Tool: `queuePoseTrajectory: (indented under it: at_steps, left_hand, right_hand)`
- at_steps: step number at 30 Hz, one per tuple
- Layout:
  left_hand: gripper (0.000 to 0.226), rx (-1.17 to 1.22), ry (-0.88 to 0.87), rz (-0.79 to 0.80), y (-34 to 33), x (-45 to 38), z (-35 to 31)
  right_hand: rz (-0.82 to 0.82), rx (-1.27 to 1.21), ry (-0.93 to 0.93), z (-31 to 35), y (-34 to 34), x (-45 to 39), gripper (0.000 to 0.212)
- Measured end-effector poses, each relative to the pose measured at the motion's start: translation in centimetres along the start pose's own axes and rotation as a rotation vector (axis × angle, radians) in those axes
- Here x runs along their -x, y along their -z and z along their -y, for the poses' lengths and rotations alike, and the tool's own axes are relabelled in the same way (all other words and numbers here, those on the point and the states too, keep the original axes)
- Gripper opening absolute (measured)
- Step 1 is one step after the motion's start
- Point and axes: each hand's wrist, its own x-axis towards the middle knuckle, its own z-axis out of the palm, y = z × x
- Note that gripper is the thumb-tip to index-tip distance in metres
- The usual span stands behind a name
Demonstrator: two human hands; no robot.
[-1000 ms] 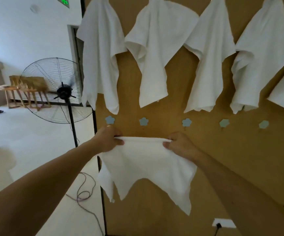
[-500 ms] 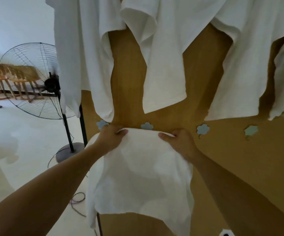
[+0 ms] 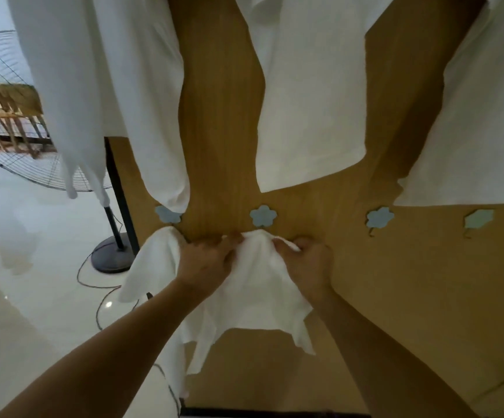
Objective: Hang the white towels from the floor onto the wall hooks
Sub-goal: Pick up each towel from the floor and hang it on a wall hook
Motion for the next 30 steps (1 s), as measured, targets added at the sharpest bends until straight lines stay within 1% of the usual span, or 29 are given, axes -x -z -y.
queuePoseTrajectory:
  at_steps: [2, 4, 6, 7, 9, 11, 12, 13, 14, 15, 16, 18, 19, 22, 24, 26, 27, 30]
  left_hand:
    - [0.034, 0.171, 0.123, 0.087, -1.1, 0.8, -1.6]
    - [0.032, 0.352, 0.285, 0.171, -2.1, 1.3, -3.6]
    - [0.035, 0.465, 0.383, 0.169, -2.7, 1.6, -5.2]
    - [0.038, 0.483, 0.394, 0.168, -2.8, 1.8, -5.5]
    - [0.042, 0.412, 0.338, 0.166, -3.1, 2.5, -5.4]
    - [0.042, 0.237, 0.260, 0.116, -3.1, 3.2, -5.1]
    - [0.043, 0.156, 0.235, 0.096, -3.0, 3.5, -5.2]
    - [0.044, 0.100, 0.219, 0.098, -3.1, 3.8, -5.3]
    - [0.045, 0.075, 0.213, 0.113, -3.2, 4.2, -5.5]
    - [0.046, 0.095, 0.225, 0.146, -3.4, 4.5, -5.8]
    - [0.046, 0.170, 0.264, 0.195, -3.5, 4.8, -6.0]
    - [0.050, 0.401, 0.400, 0.298, -3.9, 5.5, -6.4]
    - [0.053, 0.486, 0.474, 0.318, -4.1, 5.8, -6.6]
    - [0.054, 0.638, 0.676, 0.387, -4.4, 6.7, -7.0]
    - [0.053, 0.670, 0.726, 0.545, -4.3, 7.4, -7.0]
    - [0.057, 0.643, 0.693, 0.699, -4.1, 8.5, -7.2]
    - [0.059, 0.630, 0.683, 0.734, -3.9, 9.0, -7.4]
    - [0.060, 0.581, 0.741, 0.733, -2.9, 10.1, -8.3]
  right_hand:
    - [-0.013, -0.103, -0.080, -0.1, -1.4, 0.8, 0.061]
    - [0.015, -0.154, -0.160, 0.4, -2.6, 1.7, 0.054]
    - [0.071, -0.028, -0.178, 0.9, -3.4, 2.3, 0.044]
    - [0.082, 0.072, -0.162, 1.1, -3.6, 2.5, 0.044]
    - [0.047, 0.200, -0.126, 1.0, -3.5, 2.8, 0.045]
    - [-0.044, 0.338, -0.069, 0.6, -3.2, 3.3, 0.036]
    - [-0.094, 0.414, -0.006, 0.3, -3.1, 3.7, 0.030]
    - [-0.150, 0.430, 0.079, -0.1, -3.4, 4.3, 0.022]
    - [-0.201, 0.354, 0.153, -0.5, -3.7, 5.0, 0.012]
    - [-0.220, 0.225, 0.184, -0.7, -4.1, 5.7, 0.006]
    - [-0.186, 0.086, 0.160, -0.7, -4.4, 6.4, 0.008]
    - [-0.064, -0.100, 0.027, -1.0, -5.0, 7.3, 0.017]
    - [0.013, -0.140, -0.048, -1.3, -5.2, 7.6, 0.022]
    - [0.282, -0.254, -0.280, -1.7, -4.7, 8.4, 0.036]
    - [0.423, -0.312, -0.396, -1.9, -3.9, 8.8, 0.040]
    - [0.516, -0.305, -0.438, -2.1, -2.9, 9.2, 0.042]
    - [0.543, -0.289, -0.440, -2.3, -2.3, 9.5, 0.041]
    - [0.559, -0.279, -0.417, -3.5, -1.2, 11.0, 0.040]
